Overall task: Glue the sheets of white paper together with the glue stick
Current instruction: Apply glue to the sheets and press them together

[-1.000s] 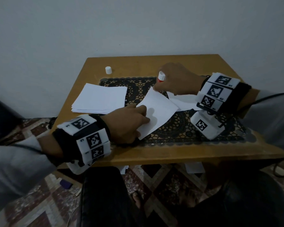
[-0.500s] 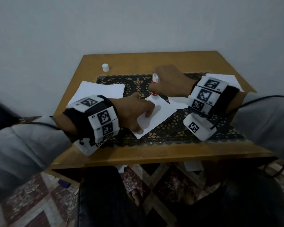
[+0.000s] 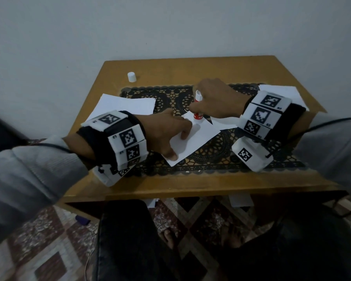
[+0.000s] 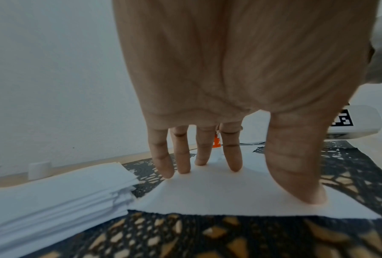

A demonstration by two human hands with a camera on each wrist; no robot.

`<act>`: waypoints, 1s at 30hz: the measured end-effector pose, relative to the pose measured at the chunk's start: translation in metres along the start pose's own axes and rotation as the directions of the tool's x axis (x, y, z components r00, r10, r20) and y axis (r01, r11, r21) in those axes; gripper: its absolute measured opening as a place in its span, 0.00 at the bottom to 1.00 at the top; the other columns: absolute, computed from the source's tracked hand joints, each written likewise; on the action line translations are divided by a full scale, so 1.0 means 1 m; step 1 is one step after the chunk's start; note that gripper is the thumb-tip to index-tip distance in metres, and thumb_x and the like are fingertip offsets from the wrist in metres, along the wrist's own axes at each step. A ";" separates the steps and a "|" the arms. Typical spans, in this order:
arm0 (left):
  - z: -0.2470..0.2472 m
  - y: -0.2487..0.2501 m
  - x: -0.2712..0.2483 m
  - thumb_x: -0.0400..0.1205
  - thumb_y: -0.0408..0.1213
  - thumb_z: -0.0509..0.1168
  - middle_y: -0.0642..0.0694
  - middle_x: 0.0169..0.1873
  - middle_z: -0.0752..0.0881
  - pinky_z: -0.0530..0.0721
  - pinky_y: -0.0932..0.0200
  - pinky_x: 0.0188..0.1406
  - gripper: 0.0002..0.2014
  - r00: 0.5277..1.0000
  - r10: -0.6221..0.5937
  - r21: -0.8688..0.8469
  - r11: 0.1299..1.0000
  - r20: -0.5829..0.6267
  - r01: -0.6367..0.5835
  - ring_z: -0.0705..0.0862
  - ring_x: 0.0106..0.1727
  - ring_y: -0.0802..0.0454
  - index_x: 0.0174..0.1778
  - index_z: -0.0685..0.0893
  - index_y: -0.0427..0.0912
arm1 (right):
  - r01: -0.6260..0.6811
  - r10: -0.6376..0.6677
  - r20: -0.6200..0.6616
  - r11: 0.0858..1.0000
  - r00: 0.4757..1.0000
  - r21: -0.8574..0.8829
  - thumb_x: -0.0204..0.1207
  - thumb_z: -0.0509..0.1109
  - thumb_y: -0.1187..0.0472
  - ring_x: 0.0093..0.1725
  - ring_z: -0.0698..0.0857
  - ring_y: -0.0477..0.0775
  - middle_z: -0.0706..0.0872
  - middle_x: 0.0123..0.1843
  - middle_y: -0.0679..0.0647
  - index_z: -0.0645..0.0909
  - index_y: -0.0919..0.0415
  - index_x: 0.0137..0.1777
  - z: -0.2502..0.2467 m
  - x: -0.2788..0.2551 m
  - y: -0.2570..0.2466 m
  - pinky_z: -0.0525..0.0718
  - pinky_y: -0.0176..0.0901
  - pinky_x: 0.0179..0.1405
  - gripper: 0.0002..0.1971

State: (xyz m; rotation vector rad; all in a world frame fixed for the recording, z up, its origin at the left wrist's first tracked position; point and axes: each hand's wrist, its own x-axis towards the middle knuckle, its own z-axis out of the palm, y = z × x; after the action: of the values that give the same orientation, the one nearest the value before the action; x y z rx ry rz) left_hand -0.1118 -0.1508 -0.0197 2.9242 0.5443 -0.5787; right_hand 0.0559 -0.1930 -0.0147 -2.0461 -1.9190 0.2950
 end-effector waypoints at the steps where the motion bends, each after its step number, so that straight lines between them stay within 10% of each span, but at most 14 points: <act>1: 0.000 0.000 0.000 0.72 0.53 0.74 0.51 0.63 0.76 0.72 0.50 0.54 0.26 1.000 -0.004 0.001 1.000 0.002 0.004 0.61 0.55 0.54 0.60 0.71 0.51 | -0.002 0.002 0.004 1.000 1.000 -0.002 0.71 0.70 0.60 0.26 0.68 0.53 0.73 0.27 0.57 0.71 0.62 0.30 -0.001 -0.004 0.001 0.62 0.41 0.24 0.13; 15: -0.005 0.000 0.004 0.75 0.50 0.72 0.48 0.64 0.75 0.66 0.57 0.49 0.24 1.000 0.016 0.043 0.999 -0.024 -0.015 0.64 0.55 0.52 0.64 0.72 0.52 | 0.034 -0.033 0.014 0.998 0.999 -0.056 0.70 0.71 0.58 0.37 0.83 0.65 0.86 0.37 0.66 0.82 0.72 0.39 -0.010 -0.047 0.015 0.80 0.55 0.35 0.14; 30: -0.012 -0.009 0.014 0.76 0.44 0.73 0.45 0.73 0.66 0.64 0.48 0.72 0.41 0.997 0.073 0.124 0.989 0.018 -0.075 0.64 0.71 0.42 0.81 0.58 0.60 | 0.028 -0.031 -0.056 0.998 0.998 -0.052 0.70 0.71 0.56 0.37 0.83 0.64 0.85 0.36 0.64 0.81 0.72 0.39 -0.005 -0.046 0.008 0.79 0.54 0.35 0.15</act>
State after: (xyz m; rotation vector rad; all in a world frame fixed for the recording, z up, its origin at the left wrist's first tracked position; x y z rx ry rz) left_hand -0.0992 -0.1364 -0.0146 3.0395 0.4099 -0.6453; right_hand 0.0612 -0.2397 -0.0159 -2.0335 -1.9402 0.1796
